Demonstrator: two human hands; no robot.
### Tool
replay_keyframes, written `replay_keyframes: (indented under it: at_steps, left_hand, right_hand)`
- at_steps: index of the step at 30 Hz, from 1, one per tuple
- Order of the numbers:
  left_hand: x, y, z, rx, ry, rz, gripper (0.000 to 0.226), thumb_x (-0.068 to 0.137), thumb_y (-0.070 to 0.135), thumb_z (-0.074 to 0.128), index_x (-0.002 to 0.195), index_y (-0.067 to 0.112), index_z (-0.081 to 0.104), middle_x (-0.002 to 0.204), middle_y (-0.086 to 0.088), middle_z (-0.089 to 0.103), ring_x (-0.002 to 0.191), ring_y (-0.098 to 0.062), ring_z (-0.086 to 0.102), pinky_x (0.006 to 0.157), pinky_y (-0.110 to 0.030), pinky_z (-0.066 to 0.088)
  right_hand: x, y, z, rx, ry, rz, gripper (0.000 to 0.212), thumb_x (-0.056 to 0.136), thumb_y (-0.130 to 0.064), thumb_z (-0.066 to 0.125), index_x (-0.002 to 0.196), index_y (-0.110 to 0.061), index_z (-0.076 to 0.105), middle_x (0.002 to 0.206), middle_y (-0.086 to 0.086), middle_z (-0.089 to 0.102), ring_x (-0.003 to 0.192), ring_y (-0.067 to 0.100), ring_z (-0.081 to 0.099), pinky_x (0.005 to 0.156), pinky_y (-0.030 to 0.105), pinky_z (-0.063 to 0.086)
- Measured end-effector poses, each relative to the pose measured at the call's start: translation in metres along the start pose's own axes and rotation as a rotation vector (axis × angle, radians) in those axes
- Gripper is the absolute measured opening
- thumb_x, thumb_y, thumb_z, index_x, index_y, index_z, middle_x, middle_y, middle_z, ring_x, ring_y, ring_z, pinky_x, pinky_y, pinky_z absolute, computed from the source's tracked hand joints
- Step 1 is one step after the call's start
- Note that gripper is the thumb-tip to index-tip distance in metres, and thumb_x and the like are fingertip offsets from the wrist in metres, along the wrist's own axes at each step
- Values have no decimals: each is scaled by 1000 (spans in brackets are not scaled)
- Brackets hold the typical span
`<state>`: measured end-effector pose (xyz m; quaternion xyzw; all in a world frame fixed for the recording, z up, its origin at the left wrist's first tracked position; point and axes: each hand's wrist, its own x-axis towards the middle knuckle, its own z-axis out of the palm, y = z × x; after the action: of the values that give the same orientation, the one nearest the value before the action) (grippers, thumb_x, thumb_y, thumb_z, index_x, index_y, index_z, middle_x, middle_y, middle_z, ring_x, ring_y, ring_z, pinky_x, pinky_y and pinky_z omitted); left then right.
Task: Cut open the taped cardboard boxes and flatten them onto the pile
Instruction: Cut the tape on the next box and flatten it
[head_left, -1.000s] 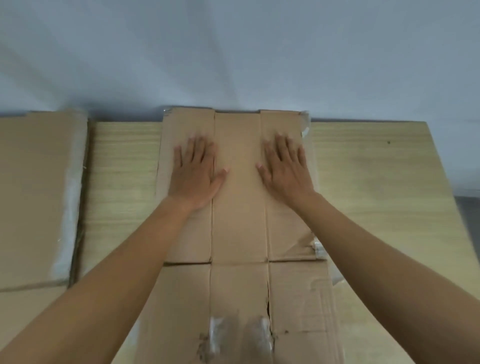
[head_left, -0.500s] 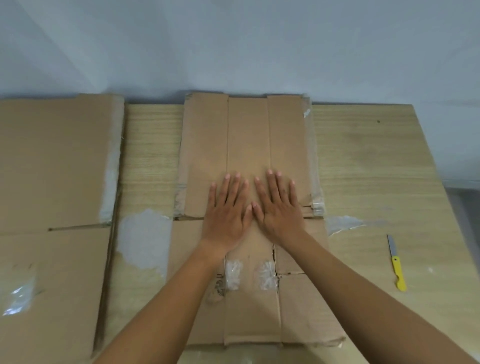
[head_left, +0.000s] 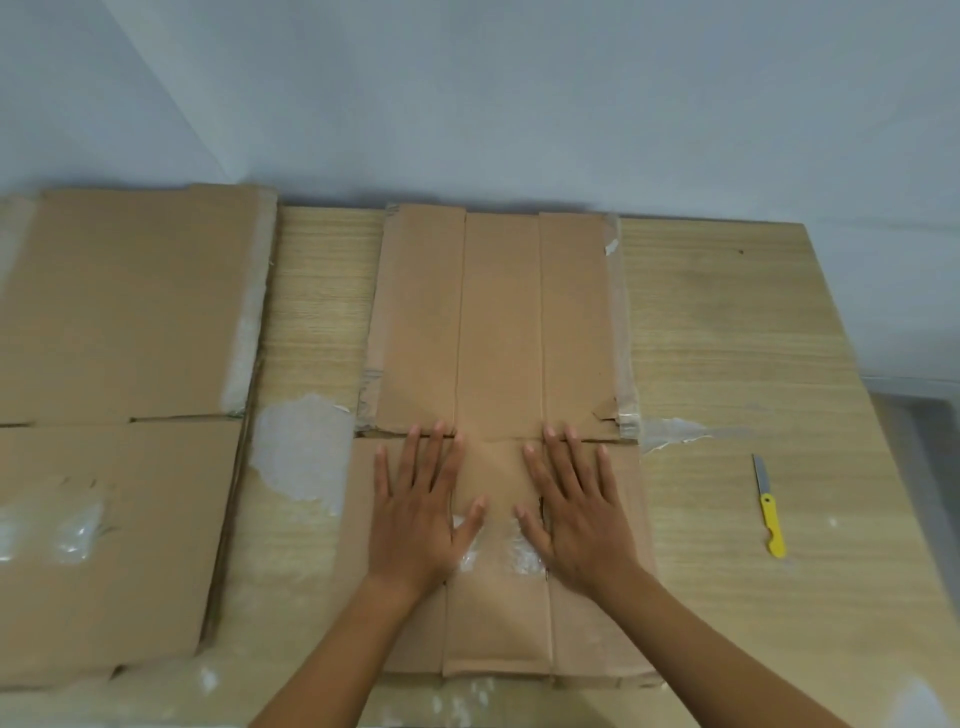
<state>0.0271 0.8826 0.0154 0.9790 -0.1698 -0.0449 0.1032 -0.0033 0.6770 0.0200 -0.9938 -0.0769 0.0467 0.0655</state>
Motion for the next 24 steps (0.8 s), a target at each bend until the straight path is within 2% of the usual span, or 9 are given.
replay_keyframes:
  at_steps: [5, 9, 10, 13, 15, 17, 19, 21, 24]
  left_hand:
    - [-2, -2, -3, -13, -46, -38, 73, 94, 62, 23, 152, 18, 21, 161, -1, 12, 149, -20, 5, 118, -50, 4]
    - [3, -12, -12, -86, 25, -231, 77, 93, 64, 11, 150, 12, 12, 160, -4, 8, 148, -18, -1, 118, -39, -9]
    - [4, -17, -13, -67, 26, -233, 79, 92, 65, 9, 150, 11, 8, 159, -6, 5, 148, -19, -4, 118, -38, -12]
    - [7, -24, -12, 9, -39, -178, 87, 87, 71, -1, 151, 11, -1, 159, -7, -8, 146, -20, -17, 117, -39, -16]
    - [9, -23, -13, -21, -51, -185, 90, 83, 71, 1, 151, 12, -4, 158, -4, -14, 144, -18, -22, 116, -36, -19]
    - [10, -21, -19, -100, -42, -219, 91, 81, 69, 5, 153, 13, 1, 160, -2, -9, 145, -16, -18, 115, -33, -17]
    - [12, -17, -28, -194, 30, -298, 84, 87, 64, 20, 153, 12, 13, 161, -4, 4, 148, -19, -5, 118, -35, -4]
    - [15, -13, -37, -362, 97, -480, 71, 94, 45, 43, 152, 11, 19, 160, -8, 11, 147, -24, 6, 120, -41, 10]
    - [23, -9, -43, -548, 116, -651, 60, 90, 27, 53, 143, 8, 35, 148, -14, 38, 136, -32, 32, 112, -48, 30]
  right_hand:
    - [0, 2, -2, 21, -36, -18, 64, 99, -55, 15, 149, -17, 27, 157, 11, 20, 145, 27, 14, 114, 49, 12]
    - [5, 16, -11, 132, 8, 204, 70, 97, -59, 9, 146, -15, 32, 156, 14, 20, 145, 25, 9, 116, 43, 1]
    - [5, 23, -14, 132, 6, 241, 75, 94, -62, 4, 148, -15, 26, 158, 13, 14, 146, 24, 2, 117, 41, -3]
    - [3, 43, -20, 79, -146, 214, 88, 75, -73, -22, 146, -21, -17, 155, 4, -24, 142, 20, -26, 117, 40, -13]
    - [6, 48, -29, 107, -221, 185, 88, 76, -74, -16, 145, -21, -23, 151, 1, -32, 141, 19, -28, 117, 38, -12]
    - [8, 49, -36, 166, -199, 190, 75, 94, -60, 17, 152, -17, -1, 158, 2, -15, 147, 23, -10, 119, 38, 1]
    - [6, 53, -41, 222, -26, 258, 56, 97, -35, 41, 146, -11, 27, 156, 8, 17, 143, 29, 20, 114, 38, 23]
    - [3, 57, -46, 293, 58, 404, 49, 95, -23, 46, 141, -8, 35, 149, 13, 31, 135, 32, 32, 108, 40, 30]
    - [5, 59, -52, 457, -16, 507, 48, 96, -17, 42, 141, -4, 34, 140, 16, 43, 127, 34, 38, 104, 40, 31]
